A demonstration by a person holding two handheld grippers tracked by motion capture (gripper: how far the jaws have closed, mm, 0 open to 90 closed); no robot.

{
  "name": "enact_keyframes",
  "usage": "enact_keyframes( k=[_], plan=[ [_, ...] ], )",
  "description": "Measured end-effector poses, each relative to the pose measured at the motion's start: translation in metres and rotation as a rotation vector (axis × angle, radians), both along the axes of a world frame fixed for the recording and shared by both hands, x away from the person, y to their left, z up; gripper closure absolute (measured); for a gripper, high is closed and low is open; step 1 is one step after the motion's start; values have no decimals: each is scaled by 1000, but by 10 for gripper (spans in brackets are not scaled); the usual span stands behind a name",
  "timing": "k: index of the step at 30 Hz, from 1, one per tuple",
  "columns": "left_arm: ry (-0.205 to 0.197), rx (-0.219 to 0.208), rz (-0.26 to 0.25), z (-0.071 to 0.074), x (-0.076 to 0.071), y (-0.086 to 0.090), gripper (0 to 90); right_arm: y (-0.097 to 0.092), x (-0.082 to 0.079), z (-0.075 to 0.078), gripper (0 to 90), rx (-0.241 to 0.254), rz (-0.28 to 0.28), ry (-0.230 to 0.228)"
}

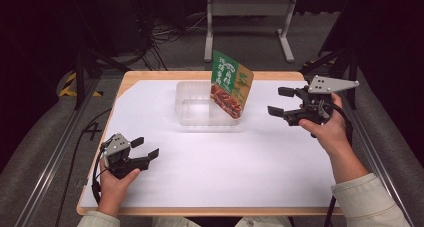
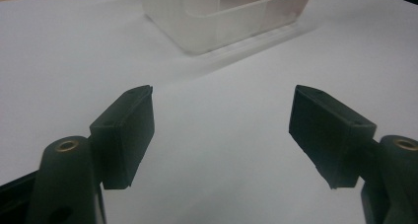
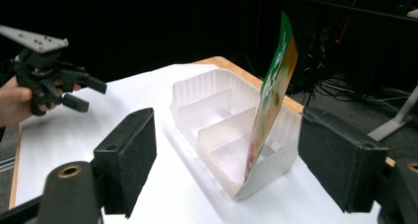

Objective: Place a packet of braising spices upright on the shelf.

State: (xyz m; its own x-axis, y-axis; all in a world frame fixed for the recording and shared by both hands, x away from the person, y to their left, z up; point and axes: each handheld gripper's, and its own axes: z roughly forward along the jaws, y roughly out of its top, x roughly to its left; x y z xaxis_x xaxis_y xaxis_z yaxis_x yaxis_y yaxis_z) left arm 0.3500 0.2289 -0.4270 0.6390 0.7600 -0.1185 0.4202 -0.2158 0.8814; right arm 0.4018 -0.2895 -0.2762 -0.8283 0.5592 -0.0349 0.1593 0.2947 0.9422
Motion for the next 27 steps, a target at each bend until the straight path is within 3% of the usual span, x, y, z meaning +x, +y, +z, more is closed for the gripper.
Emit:
enact_keyframes(
  k=[27],
  plan=[
    [-17,-23,-15,2,-2,2,262,-12,-32,-81,224,12,-5,-18]
  ],
)
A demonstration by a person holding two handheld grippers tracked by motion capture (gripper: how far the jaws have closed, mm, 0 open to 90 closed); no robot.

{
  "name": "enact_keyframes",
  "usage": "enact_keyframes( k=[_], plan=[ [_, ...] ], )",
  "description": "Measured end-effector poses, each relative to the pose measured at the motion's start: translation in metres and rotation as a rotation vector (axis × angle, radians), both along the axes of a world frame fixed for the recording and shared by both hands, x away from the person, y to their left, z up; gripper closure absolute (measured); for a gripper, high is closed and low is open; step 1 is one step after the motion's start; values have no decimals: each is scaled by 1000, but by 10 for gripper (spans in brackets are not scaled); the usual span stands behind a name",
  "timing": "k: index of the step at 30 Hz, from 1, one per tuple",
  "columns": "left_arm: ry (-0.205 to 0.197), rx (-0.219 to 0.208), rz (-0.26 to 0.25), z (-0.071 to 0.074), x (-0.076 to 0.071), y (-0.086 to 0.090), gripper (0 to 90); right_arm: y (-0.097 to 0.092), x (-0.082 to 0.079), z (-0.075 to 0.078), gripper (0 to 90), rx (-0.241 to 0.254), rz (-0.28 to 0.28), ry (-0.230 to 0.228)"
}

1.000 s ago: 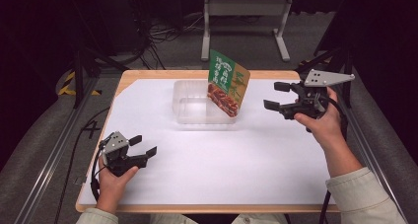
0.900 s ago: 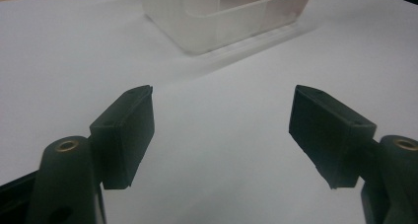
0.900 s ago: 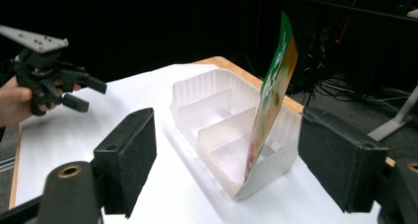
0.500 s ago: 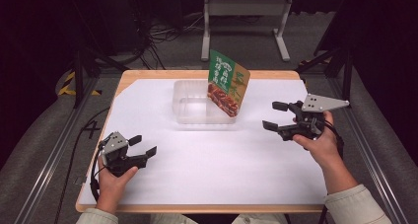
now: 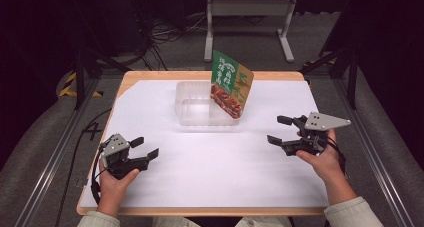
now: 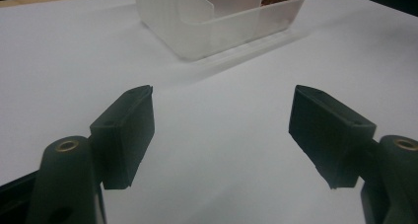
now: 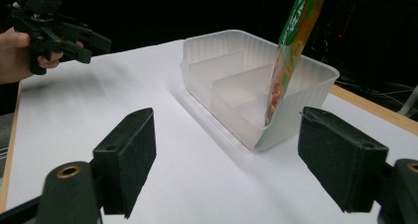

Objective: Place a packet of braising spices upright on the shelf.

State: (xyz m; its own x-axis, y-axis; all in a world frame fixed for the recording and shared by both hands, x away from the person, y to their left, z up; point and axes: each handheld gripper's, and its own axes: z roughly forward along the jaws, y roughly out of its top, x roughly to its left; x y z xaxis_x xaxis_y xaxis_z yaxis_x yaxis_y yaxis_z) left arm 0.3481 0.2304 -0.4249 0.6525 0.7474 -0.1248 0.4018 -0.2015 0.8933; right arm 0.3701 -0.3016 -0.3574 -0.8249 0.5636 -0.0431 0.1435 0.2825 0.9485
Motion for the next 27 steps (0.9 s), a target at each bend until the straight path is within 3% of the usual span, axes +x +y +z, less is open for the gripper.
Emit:
enact_keyframes(
  k=[3,5,17,24,27],
  plan=[
    [3,-6,-5,0,0,0,262,-4,-2,-11,224,21,-9,5],
    [-1,-7,-10,1,0,0,262,-6,-1,-16,223,-2,-18,11],
    [-10,-29,-37,1,-1,1,267,-18,-3,-39,209,-26,-75,0],
    [-15,-37,-47,2,-1,1,271,-21,-7,-60,209,-41,-113,51],
    [-16,-36,-47,2,-1,1,271,-21,-7,-64,209,-50,-120,52]
  ],
)
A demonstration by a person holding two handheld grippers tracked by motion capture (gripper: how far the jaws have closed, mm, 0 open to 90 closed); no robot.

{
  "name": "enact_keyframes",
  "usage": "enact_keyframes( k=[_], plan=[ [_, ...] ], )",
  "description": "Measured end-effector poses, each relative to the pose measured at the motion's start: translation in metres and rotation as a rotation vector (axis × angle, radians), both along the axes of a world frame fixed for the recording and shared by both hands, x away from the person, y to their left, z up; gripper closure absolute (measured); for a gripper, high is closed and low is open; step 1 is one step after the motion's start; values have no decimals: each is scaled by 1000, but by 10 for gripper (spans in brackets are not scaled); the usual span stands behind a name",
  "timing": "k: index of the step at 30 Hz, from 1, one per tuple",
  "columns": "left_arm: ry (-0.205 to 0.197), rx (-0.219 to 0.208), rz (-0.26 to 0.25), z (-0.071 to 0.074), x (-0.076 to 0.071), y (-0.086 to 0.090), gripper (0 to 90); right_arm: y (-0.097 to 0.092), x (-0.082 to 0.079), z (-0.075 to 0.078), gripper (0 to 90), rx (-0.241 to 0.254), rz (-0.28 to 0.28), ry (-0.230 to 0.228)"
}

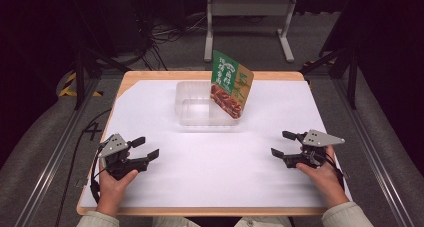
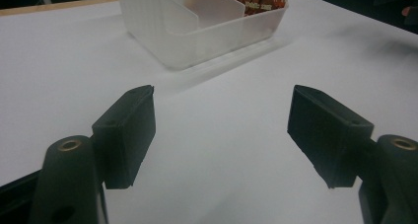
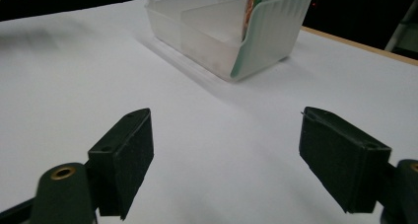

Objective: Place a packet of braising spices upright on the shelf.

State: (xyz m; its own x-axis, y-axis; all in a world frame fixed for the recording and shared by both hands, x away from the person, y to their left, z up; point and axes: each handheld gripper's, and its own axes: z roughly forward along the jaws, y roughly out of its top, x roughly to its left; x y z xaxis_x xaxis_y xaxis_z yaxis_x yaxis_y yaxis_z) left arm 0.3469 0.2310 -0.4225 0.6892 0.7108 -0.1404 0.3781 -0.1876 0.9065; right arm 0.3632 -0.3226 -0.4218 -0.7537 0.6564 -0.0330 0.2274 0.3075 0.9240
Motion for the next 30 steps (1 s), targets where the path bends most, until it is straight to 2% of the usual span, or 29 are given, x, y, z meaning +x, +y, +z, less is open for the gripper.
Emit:
enact_keyframes(
  k=[6,11,30],
  plan=[
    [4,13,-3,0,1,0,270,4,2,-13,209,-23,-8,63],
    [10,11,2,-1,1,-1,268,6,5,-19,217,-52,-15,114],
    [9,13,4,-1,1,-2,266,6,5,-19,220,-52,-25,122]
  ],
)
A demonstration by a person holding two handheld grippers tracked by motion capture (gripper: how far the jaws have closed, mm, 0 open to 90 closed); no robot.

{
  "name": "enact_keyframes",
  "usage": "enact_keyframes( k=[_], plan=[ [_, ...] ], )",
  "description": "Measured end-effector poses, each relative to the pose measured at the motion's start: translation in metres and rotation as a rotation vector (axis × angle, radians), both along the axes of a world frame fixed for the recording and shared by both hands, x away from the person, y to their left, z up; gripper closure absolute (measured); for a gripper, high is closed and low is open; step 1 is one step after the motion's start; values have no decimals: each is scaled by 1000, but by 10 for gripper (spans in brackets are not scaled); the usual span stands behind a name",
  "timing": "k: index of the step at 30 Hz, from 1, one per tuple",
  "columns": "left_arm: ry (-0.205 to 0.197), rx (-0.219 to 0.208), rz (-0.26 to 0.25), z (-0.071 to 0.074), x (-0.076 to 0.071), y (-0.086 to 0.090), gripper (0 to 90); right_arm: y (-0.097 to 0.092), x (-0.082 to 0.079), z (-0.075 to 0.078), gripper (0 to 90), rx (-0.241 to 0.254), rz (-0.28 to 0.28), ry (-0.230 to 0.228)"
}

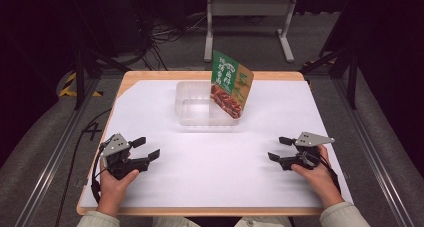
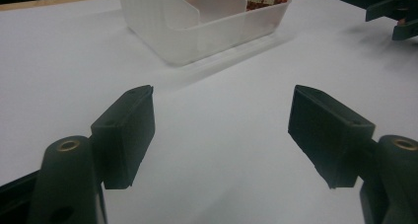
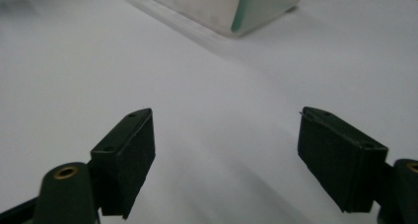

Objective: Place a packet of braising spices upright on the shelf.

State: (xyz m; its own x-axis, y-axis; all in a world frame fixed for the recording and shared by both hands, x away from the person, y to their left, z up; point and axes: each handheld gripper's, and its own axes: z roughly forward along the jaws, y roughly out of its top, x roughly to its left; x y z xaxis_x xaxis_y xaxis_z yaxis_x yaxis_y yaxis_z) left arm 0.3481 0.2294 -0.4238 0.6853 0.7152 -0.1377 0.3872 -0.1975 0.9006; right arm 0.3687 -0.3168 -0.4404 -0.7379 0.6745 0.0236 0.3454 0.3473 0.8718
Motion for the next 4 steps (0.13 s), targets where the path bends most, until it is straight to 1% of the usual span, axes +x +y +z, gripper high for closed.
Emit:
enact_keyframes(
  k=[4],
  plan=[
    [2,2,0,0,0,0,266,0,0,0,220,4,-2,-1]
  ],
)
